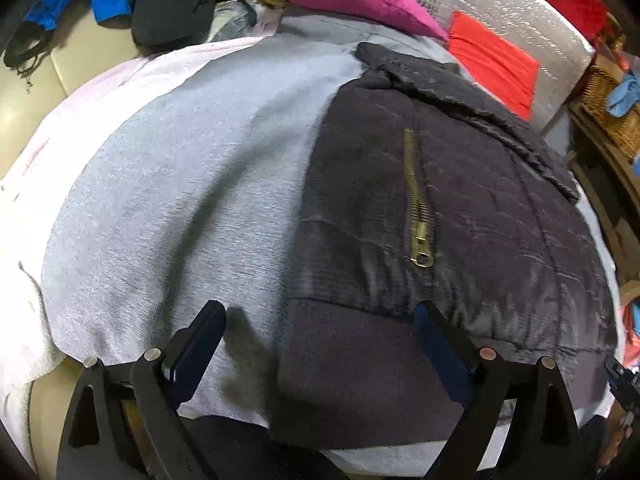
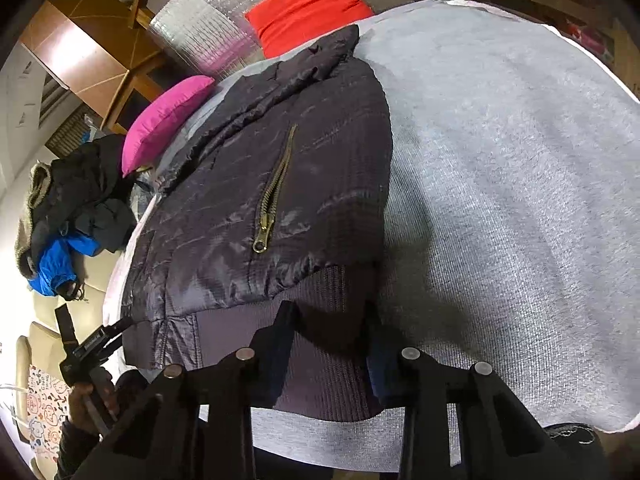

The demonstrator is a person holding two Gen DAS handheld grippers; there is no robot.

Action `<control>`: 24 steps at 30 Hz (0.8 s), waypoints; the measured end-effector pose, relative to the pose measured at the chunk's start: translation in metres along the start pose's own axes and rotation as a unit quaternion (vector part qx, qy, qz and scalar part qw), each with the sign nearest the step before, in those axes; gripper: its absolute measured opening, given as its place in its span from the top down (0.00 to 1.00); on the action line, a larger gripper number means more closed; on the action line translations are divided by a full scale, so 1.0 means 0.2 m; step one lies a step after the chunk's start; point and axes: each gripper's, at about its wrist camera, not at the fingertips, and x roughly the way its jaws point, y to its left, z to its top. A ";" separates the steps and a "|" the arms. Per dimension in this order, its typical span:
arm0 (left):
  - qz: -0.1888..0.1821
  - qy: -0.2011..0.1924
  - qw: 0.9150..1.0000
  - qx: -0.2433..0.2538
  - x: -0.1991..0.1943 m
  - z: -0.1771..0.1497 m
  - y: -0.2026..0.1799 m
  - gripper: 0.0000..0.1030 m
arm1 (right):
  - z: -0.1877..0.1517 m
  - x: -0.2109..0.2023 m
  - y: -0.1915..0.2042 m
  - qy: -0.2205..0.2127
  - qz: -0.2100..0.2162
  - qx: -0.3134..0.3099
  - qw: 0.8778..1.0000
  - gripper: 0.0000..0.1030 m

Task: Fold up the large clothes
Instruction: 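Position both open tools at the ribbed hem of the jacket, then close both tools on the ribbed hem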

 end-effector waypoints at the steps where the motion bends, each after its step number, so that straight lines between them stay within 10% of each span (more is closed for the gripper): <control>1: -0.007 0.000 1.000 -0.001 -0.01 0.00 0.00 0.09 | 0.00 0.00 -0.01 -0.002 0.003 0.007 1.000 0.65; 9: -0.023 0.014 0.999 0.020 0.02 -0.01 -0.07 0.09 | 0.01 0.02 -0.04 -0.001 0.012 0.024 1.000 0.62; 18: -0.029 0.021 0.999 0.030 0.05 0.01 -0.08 0.30 | 0.03 0.06 0.01 -0.002 0.020 0.018 1.000 0.42; 20: -0.037 0.022 0.999 0.028 0.05 0.01 -0.07 0.36 | 0.03 0.07 0.03 0.002 0.006 0.006 1.000 0.71; 22: -0.045 0.023 0.998 0.026 0.04 0.02 -0.06 0.43 | 0.03 0.08 0.03 0.010 -0.005 0.003 1.000 0.79; 24: -0.030 0.019 0.999 0.029 0.03 0.02 -0.06 0.76 | 0.03 0.08 0.03 0.014 -0.006 0.001 1.000 0.84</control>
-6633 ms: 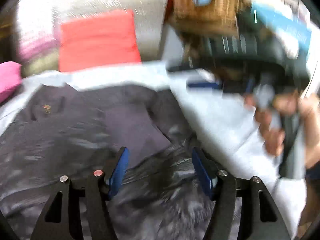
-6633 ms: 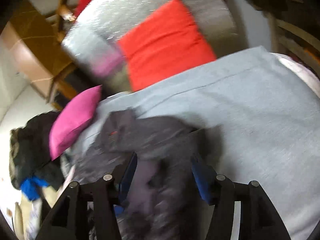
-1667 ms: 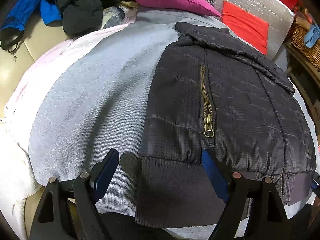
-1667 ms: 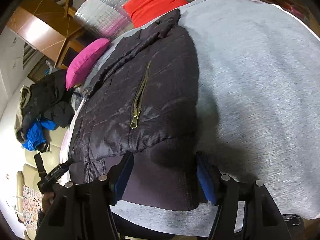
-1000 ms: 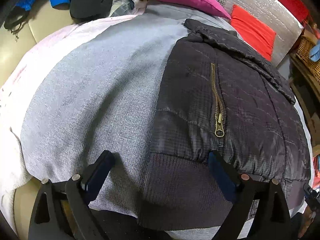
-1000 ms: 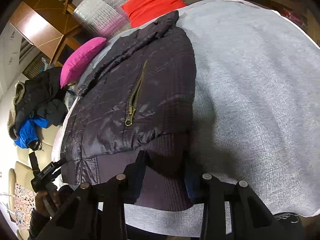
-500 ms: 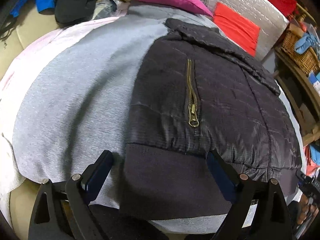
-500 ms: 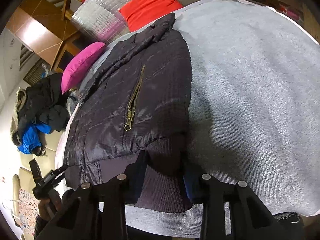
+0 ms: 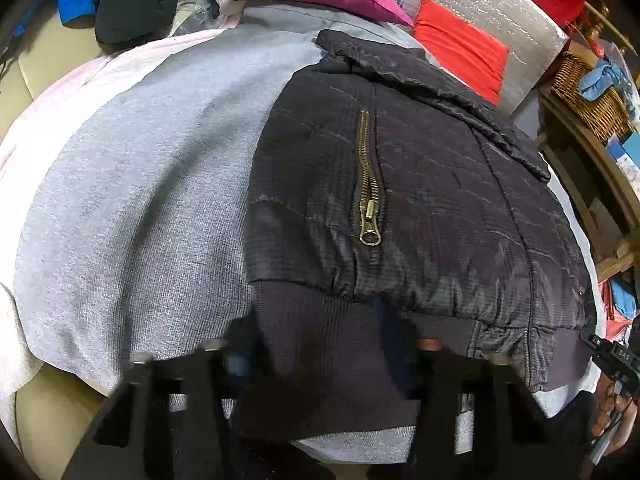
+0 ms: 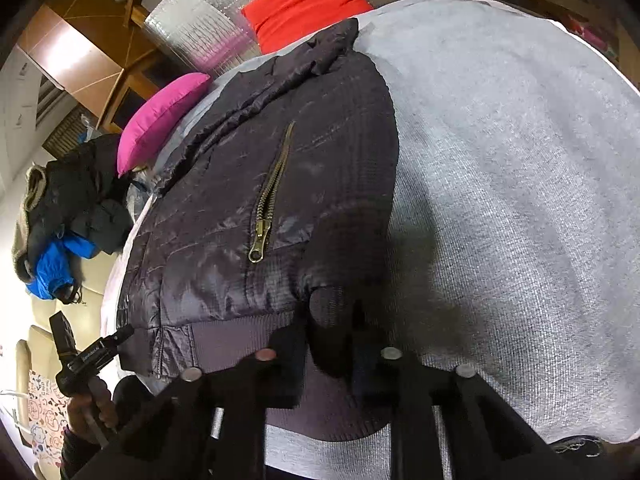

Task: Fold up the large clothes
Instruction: 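Close both tools on the ribbed hem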

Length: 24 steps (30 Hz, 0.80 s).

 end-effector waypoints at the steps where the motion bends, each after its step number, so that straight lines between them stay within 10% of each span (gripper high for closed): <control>1: 0.000 0.004 1.000 -0.004 0.00 0.01 0.02 0.77 | 0.00 0.00 0.01 0.001 -0.002 -0.004 1.000 0.85; 17: -0.061 0.007 0.998 -0.033 -0.12 -0.02 0.11 0.90 | -0.02 -0.12 0.02 0.006 0.007 -0.020 1.000 0.92; 24: -0.046 0.003 0.996 -0.073 -0.05 0.04 0.13 0.40 | 0.04 -0.09 -0.04 0.001 0.022 -0.002 1.000 0.63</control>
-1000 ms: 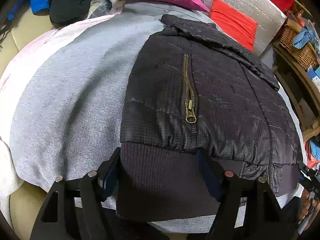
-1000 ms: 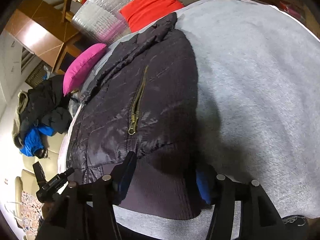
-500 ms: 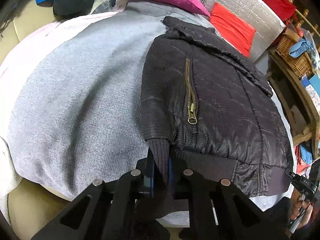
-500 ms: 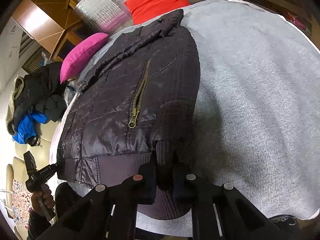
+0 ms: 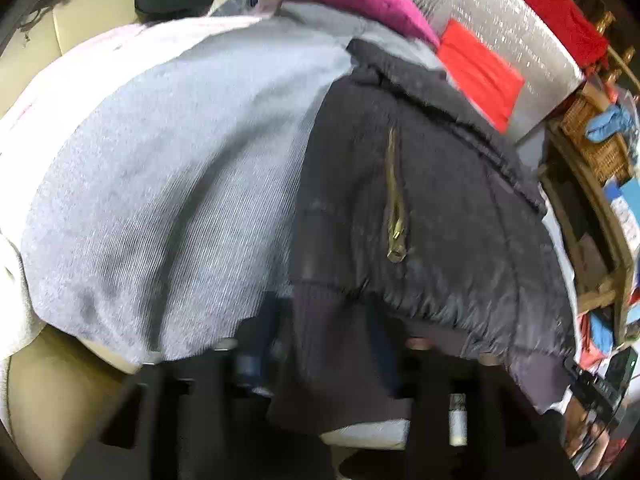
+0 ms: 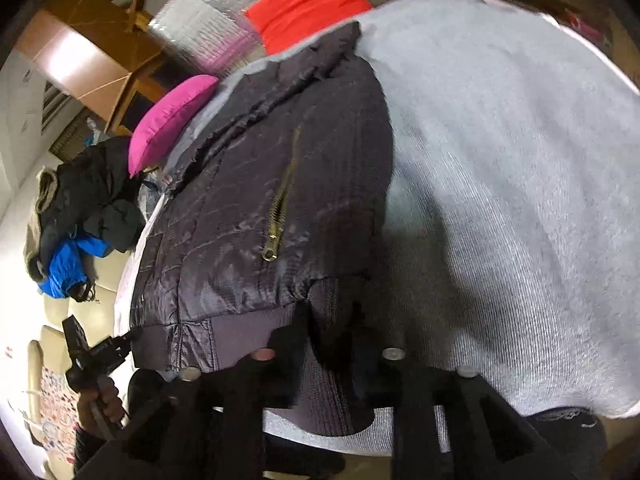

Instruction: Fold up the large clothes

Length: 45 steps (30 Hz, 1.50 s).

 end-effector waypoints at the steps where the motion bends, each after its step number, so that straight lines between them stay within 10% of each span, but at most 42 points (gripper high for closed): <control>1: -0.001 -0.004 1.000 -0.001 0.00 0.01 -0.01 0.39 | 0.01 -0.01 0.00 -0.004 -0.001 0.000 1.000 0.47; 2: 0.000 0.001 1.000 0.003 0.02 0.01 -0.02 0.39 | 0.01 -0.01 0.00 -0.009 -0.003 0.004 1.000 0.33; 5: 0.004 0.016 1.000 0.025 0.07 0.00 -0.06 0.40 | 0.03 0.01 -0.01 -0.011 -0.001 0.007 1.000 0.36; 7: 0.012 0.019 0.999 0.033 0.10 0.00 -0.09 0.59 | 0.04 0.05 0.01 0.001 0.004 -0.003 1.000 0.70; 10: 0.016 0.016 0.999 0.041 0.07 0.00 -0.09 0.87 | 0.03 0.09 0.03 0.017 -0.019 -0.016 1.000 0.89; 25: 0.009 0.008 0.998 0.061 -0.15 -0.17 -0.03 0.90 | -0.09 -0.08 -0.02 0.062 -0.010 -0.037 0.997 0.92; 30: 0.016 0.023 0.999 0.036 -0.05 -0.09 -0.05 0.79 | -0.04 -0.05 -0.05 0.048 0.009 -0.013 0.999 0.75; 33: 0.023 0.018 0.999 0.036 0.02 -0.05 -0.08 0.56 | -0.04 -0.05 -0.02 0.038 0.006 -0.026 0.999 0.31; 36: 0.034 0.007 0.999 0.034 0.06 -0.04 -0.09 0.51 | -0.06 -0.03 0.00 0.033 -0.003 -0.037 0.999 0.26; 38: 0.034 0.011 0.999 0.032 0.08 -0.03 -0.10 0.51 | -0.07 0.01 -0.01 0.043 -0.002 -0.028 0.999 0.36; 40: 0.030 0.022 0.999 0.034 0.09 -0.03 -0.08 0.57 | -0.09 0.05 -0.02 0.053 -0.015 -0.026 0.998 0.66; 41: 0.022 0.028 0.999 0.035 0.10 -0.03 -0.08 0.73 | -0.10 0.07 -0.03 0.054 -0.026 -0.025 0.998 0.71; 45: 0.022 0.020 0.998 0.054 0.04 -0.05 -0.08 0.81 | -0.11 0.04 -0.06 0.055 -0.012 -0.017 0.998 0.86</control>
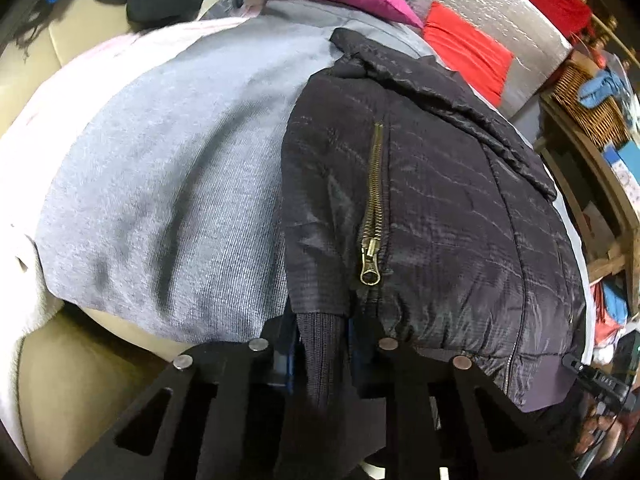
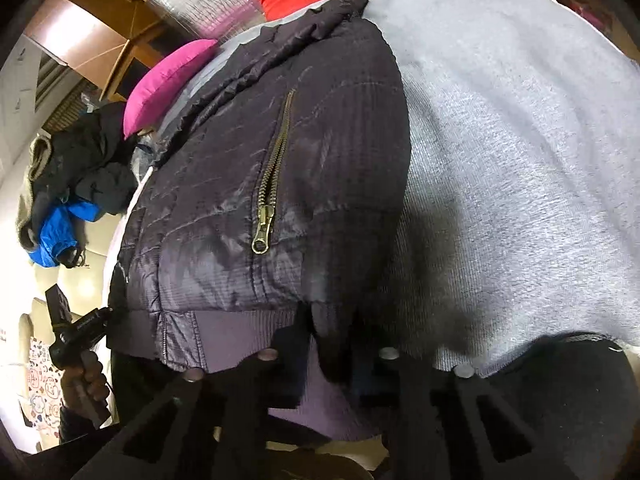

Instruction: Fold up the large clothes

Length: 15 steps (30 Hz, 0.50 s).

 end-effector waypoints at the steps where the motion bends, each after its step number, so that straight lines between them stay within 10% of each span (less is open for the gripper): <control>1: 0.000 -0.002 1.000 0.003 -0.01 0.00 -0.01 0.82 | 0.00 -0.01 0.00 0.000 -0.001 -0.004 1.000 0.87; 15: -0.002 -0.007 1.000 0.010 -0.12 -0.05 0.01 0.83 | 0.01 -0.08 -0.05 0.009 0.020 -0.008 1.000 0.90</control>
